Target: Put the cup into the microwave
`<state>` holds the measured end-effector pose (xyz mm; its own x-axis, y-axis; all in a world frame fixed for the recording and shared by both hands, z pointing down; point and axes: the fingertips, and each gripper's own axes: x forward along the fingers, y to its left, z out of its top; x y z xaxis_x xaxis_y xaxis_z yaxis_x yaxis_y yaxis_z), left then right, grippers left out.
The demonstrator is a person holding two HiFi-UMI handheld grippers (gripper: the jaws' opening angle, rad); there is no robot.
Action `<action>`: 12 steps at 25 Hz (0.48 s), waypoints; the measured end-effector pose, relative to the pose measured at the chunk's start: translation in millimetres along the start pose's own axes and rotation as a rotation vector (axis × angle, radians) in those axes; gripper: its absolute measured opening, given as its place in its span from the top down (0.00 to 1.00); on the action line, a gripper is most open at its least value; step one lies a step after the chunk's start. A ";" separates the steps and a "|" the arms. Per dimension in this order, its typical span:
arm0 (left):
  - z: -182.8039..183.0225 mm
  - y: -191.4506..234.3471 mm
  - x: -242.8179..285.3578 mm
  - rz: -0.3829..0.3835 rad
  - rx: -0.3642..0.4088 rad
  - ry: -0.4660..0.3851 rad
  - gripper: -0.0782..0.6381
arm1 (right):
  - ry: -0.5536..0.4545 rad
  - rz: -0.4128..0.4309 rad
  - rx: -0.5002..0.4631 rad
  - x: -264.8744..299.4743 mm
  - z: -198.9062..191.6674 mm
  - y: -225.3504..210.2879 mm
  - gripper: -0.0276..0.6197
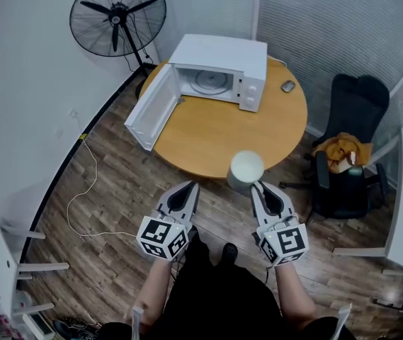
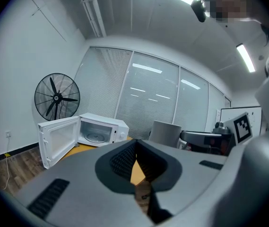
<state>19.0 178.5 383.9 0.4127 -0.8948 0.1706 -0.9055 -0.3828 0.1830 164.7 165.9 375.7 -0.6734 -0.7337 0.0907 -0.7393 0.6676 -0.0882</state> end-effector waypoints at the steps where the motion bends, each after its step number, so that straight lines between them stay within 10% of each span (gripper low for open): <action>1: 1.1 4.7 1.9 -0.006 -0.001 0.001 0.90 | 0.003 -0.004 -0.002 5.1 0.8 0.9 0.87; 12: 20.9 72.9 27.3 -0.094 0.036 0.021 0.90 | 0.016 -0.078 -0.005 78.8 9.7 15.8 0.87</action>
<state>-37.8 121.4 381.7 0.4977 -0.8496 0.1745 -0.8655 -0.4733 0.1638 100.0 117.4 371.8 -0.6134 -0.7816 0.1130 -0.7897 0.6088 -0.0754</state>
